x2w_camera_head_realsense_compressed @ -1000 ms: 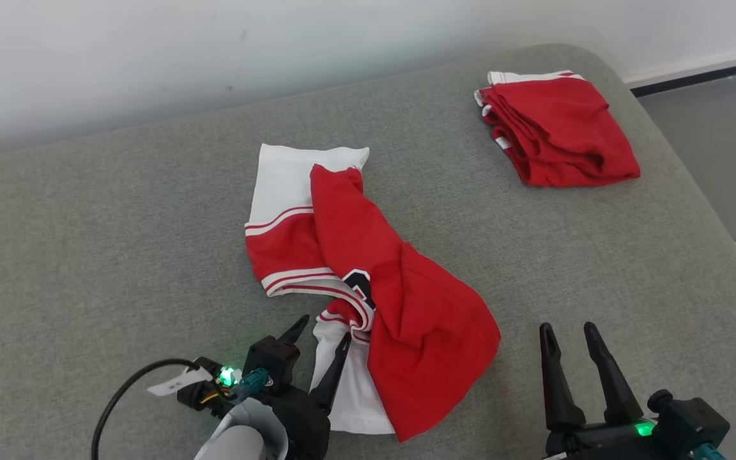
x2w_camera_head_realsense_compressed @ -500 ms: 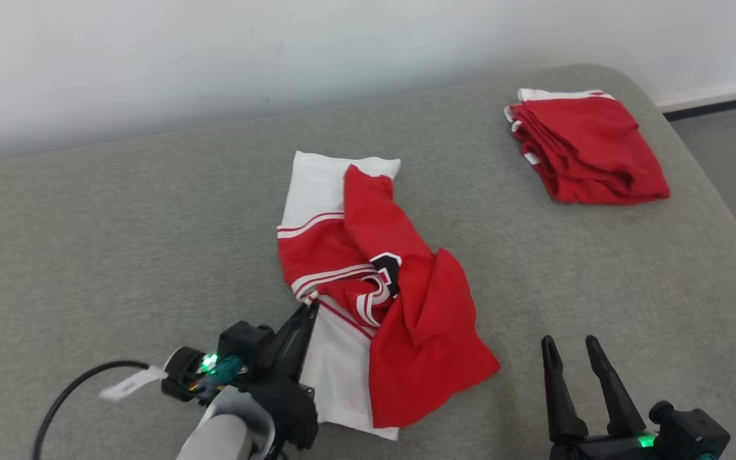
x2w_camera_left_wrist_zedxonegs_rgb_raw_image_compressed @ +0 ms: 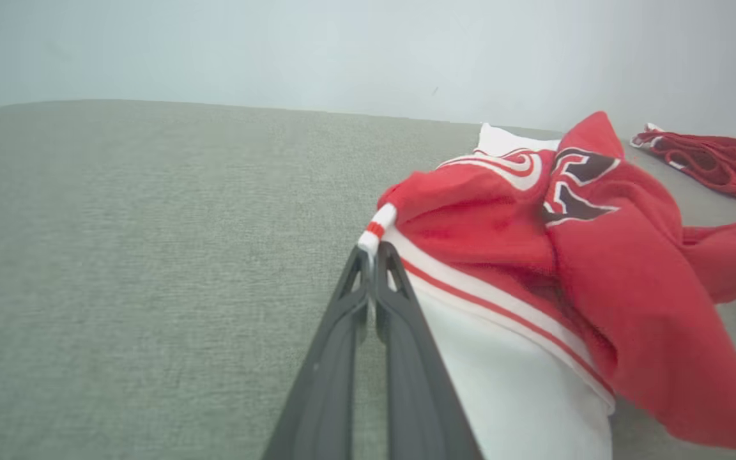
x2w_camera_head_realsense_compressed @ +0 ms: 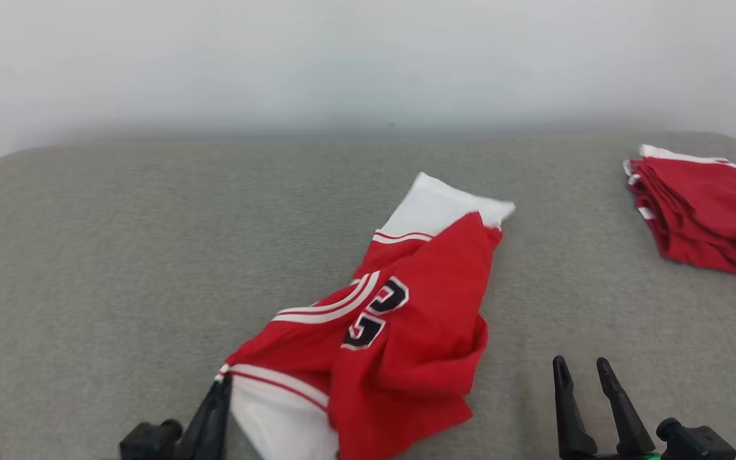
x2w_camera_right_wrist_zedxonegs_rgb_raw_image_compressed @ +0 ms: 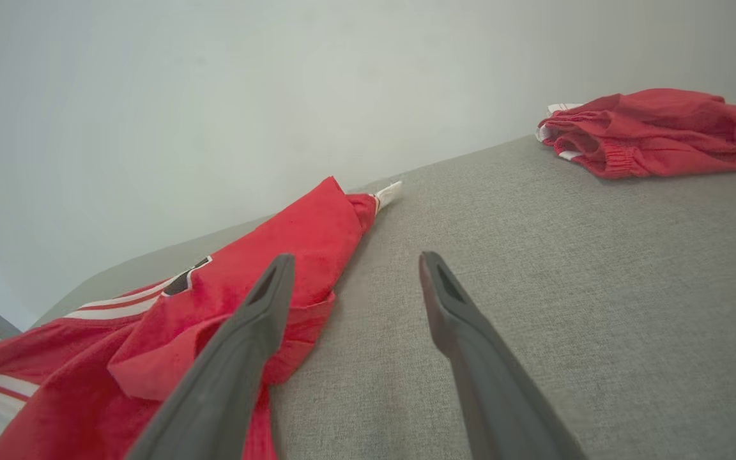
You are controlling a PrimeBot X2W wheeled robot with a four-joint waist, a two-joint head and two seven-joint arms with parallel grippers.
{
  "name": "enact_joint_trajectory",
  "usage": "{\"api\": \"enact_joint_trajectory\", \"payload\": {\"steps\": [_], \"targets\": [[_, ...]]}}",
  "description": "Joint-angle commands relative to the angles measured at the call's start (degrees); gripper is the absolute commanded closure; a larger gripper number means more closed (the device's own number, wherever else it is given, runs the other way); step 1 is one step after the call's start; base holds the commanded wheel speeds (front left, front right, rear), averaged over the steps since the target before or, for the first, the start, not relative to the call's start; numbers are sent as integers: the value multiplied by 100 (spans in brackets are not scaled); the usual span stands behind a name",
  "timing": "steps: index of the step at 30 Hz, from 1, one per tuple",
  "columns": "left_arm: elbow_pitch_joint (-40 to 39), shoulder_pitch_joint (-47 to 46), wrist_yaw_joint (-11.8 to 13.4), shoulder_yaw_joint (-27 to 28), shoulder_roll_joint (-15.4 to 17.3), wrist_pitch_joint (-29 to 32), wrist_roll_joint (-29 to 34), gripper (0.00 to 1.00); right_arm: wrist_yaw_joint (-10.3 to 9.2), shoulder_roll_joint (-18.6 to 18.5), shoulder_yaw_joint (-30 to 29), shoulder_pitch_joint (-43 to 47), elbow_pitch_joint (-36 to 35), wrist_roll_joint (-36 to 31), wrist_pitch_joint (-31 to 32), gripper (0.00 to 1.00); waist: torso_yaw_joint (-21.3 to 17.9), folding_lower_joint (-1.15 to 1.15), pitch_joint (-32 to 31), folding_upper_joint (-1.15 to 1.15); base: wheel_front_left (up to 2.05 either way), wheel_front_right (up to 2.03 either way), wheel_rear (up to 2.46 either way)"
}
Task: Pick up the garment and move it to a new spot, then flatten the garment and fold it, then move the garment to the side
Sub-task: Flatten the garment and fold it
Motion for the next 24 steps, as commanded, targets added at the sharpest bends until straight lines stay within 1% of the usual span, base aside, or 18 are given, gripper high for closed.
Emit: {"api": "enact_joint_trajectory", "payload": {"steps": [1, 3, 5, 7, 9, 10, 11, 12, 19, 22, 24], "targets": [[-106, 183, 85, 126, 19, -7, -49, 100, -11, -2, -8, 15, 22, 10, -11, 0, 372, 1, -164, 1, 0, 0, 0], [-267, 435, 178, 304, -15, -6, -133, 100, -11, -1, -9, 38, 70, 24, -11, 0, 421, 1, -154, 1, 0, 0, 0], [-193, 622, 155, 364, 20, -7, -141, 100, -11, 0, 40, 50, 146, 34, -11, 0, 436, 1, -135, 1, 0, 0, 0], [-168, 653, 139, 437, -78, -7, -217, 100, -11, -1, 86, 30, 224, 8, -11, 0, 450, 1, -121, 1, 0, 0, 0], [-24, 682, 102, 420, -71, -7, -120, 100, -11, -3, 124, -1, 312, 44, -11, 0, 445, 1, -111, 1, 0, 0, 0], [2, 652, 97, 444, -113, -7, -109, 64, -11, -2, 157, -37, 346, 45, -11, 0, 442, 1, -108, 1, 0, 0, 0], [34, 639, 97, 456, -154, -7, -83, 18, -11, 0, 194, -63, 401, 50, -11, 0, 436, 1, -110, 1, 0, 0, 0], [3, 604, 102, 493, -187, -7, -56, 0, -11, -1, 220, -98, 430, 72, -11, 0, 434, 1, -113, 1, 0, 0, 0], [-651, 624, 74, 955, -393, -6, 252, 0, -11, -4, 635, -467, 1050, 154, -11, 0, 508, 1, -168, 1, 0, 0, 0], [-852, 716, 49, 1147, -429, -6, 512, 0, -11, -2, 752, -738, 1459, 128, -11, 0, 540, 1, -212, 1, 0, 0, 0], [-934, 770, 41, 1286, -466, -6, 642, 0, -11, -2, 851, -927, 1870, 136, -11, 0, 557, 1, -256, 1, 0, 0, 0]]}}
